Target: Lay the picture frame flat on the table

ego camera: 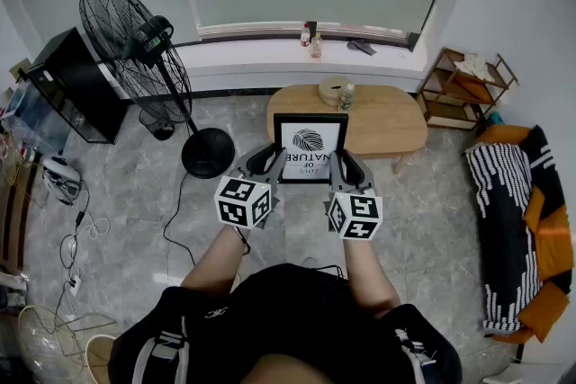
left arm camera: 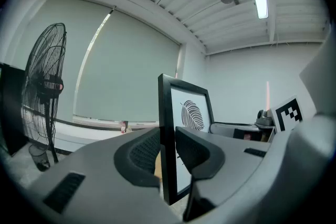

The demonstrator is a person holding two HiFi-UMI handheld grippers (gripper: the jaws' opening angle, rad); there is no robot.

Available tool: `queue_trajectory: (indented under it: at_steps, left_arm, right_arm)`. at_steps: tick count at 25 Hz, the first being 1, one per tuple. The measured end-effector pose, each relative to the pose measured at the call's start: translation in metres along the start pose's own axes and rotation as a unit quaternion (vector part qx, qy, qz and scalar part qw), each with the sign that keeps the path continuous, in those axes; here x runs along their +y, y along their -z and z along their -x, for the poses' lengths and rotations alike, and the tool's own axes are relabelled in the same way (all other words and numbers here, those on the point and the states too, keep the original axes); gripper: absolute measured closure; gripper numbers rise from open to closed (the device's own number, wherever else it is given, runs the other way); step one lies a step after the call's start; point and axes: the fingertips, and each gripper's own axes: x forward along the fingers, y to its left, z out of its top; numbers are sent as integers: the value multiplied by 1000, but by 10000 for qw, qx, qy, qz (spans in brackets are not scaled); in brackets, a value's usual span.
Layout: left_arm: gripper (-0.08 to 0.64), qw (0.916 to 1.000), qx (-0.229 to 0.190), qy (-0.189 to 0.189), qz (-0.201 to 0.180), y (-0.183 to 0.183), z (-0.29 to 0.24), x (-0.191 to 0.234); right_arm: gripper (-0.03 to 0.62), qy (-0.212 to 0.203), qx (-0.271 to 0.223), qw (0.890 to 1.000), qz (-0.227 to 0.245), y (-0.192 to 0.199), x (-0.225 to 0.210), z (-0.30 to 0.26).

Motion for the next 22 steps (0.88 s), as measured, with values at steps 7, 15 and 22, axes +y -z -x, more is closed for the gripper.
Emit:
queue_trajectory:
  at_steps: [7,15,22]
  left_arm:
    - [454,9999,106,7,-36,5,-27,-17]
    - [456,9998,159,-81,-90,5,-61,-34]
    - [456,9996,182,-184,-131,7,-90,-46]
  right_arm:
    - [503,12,55,10000,-78,0,-33,-3]
    - [503,-107,80,9998,-176,2,-71,-11]
    - [503,-207,115,9995,-225,5,-102,-21]
